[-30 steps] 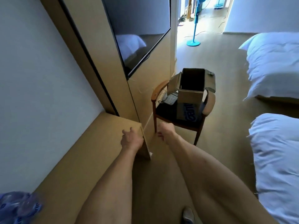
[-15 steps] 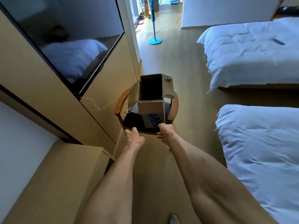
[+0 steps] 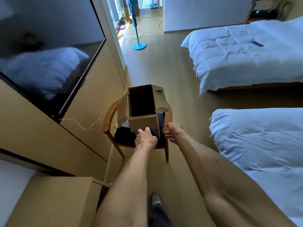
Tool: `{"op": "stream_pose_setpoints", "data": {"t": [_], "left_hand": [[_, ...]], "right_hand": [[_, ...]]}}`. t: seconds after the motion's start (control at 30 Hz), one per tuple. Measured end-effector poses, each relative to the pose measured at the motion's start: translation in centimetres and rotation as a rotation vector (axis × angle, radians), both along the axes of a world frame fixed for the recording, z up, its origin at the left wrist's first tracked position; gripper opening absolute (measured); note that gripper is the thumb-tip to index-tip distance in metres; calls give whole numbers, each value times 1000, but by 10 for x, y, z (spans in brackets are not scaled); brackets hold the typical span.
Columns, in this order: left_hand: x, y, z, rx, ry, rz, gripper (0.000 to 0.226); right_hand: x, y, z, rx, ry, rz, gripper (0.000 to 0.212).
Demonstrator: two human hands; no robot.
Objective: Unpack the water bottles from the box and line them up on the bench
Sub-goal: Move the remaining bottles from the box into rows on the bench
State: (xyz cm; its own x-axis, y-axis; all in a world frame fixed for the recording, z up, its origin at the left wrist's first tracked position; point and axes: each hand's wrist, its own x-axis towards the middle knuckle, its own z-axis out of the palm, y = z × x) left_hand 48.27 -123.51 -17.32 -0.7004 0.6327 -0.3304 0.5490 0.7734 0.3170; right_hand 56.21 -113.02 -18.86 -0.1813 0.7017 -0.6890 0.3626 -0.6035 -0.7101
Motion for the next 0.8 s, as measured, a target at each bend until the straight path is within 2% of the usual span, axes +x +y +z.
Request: {"op": "stream_pose_setpoints", "data": {"t": [0.17, 0.4, 0.8], "left_hand": [[-62, 21, -6, -7, 4, -2, 45], [-144, 44, -2, 23, 36, -39, 39], [-191, 80, -3, 52, 5, -64, 33]], "right_hand": [[-48, 38, 5, 25, -13, -18, 14], [-115, 71, 7, 41, -22, -8, 20], [-168, 103, 31, 127, -35, -1, 17]]}}
